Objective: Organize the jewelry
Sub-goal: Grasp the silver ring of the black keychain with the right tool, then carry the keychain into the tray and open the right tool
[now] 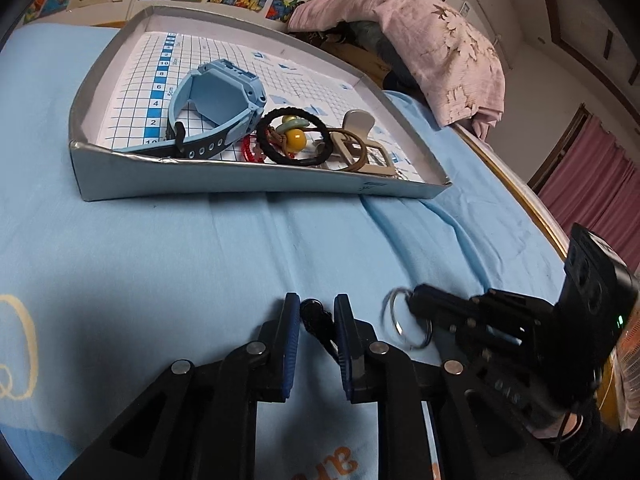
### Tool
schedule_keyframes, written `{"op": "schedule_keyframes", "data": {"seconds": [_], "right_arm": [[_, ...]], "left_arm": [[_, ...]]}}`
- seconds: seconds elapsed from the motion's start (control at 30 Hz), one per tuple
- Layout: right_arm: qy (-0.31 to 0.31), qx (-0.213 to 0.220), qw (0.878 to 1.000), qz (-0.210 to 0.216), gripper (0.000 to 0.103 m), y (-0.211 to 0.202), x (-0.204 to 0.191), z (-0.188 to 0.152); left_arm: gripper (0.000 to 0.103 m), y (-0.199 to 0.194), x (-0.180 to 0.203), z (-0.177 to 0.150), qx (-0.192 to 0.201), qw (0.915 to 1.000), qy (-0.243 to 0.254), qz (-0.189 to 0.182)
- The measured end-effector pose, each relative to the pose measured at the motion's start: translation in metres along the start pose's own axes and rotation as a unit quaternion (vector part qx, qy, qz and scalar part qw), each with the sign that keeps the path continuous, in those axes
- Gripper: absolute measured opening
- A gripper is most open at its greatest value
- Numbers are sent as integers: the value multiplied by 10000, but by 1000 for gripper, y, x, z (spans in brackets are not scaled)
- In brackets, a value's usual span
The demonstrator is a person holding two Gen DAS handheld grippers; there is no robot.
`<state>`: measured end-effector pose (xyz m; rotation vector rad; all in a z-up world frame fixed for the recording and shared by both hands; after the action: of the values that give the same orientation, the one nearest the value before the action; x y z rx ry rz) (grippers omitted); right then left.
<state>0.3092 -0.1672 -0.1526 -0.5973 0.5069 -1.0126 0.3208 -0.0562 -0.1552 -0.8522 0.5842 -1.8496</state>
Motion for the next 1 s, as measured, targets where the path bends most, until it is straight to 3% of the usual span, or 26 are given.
{"op": "schedule_keyframes", "data": {"seconds": [0.67, 1.0], "right_arm": [[788, 786, 9937, 103, 3, -7, 39, 18], [1223, 1354, 9832, -96, 3, -16, 73, 51]], "left_arm": [[10, -21, 9, 26, 647, 9979, -61, 71], [10, -42, 8, 91, 1390, 9892, -386, 250]]}}
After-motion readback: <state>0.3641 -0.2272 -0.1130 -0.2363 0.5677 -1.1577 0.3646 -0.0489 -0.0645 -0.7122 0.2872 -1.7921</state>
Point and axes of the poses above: each gripper's, at about its wrist camera, not at the fingertips, and y roughly the way its jaws point, x to its right, z to its top, the point moved 9 cm from there along y, roughly the way its jaws point, and after that the axes turned 8 degrees about z, right-handed, at the moved point
